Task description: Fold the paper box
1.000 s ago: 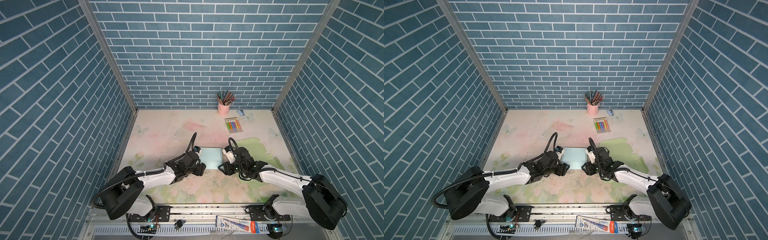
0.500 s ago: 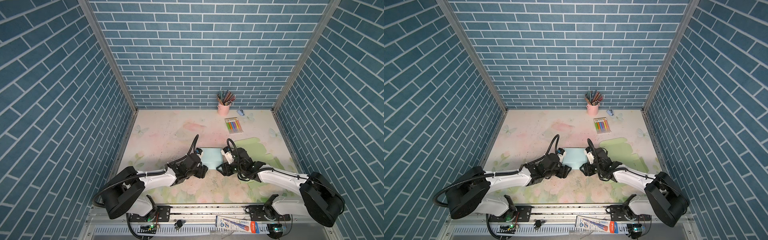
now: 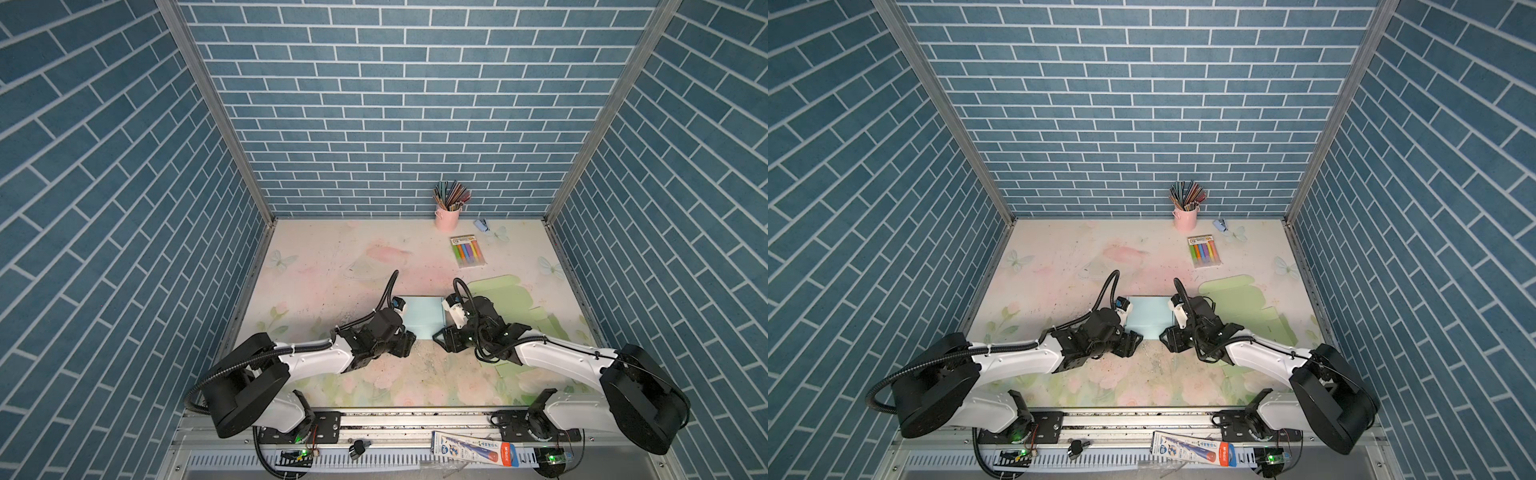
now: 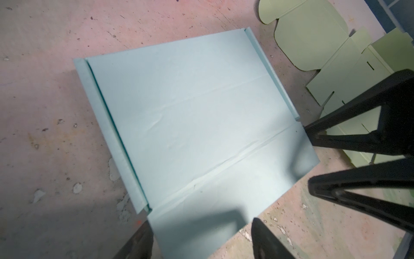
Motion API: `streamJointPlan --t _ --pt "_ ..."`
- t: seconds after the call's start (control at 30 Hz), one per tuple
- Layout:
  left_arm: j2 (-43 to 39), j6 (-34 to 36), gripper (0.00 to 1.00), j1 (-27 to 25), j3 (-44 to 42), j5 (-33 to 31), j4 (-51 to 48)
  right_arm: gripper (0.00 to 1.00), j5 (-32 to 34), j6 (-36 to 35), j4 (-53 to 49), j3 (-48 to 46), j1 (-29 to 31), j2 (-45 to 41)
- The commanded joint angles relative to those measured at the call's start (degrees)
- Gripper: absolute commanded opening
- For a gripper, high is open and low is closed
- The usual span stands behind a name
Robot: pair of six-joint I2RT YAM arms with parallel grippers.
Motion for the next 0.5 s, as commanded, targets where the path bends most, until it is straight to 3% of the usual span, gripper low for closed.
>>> streamJointPlan --t 0.0,0.47 --pt "0.12 -0.82 0.68 -0.69 0.53 -0.84 -0.13 0.57 -1.35 1.51 2.13 -1.06 0.59 -0.39" --pt "-0.88 -1.08 0.67 -0.99 0.64 -0.51 -0.31 0.59 -1.72 3.55 4.58 -2.31 -0.34 -1.00"
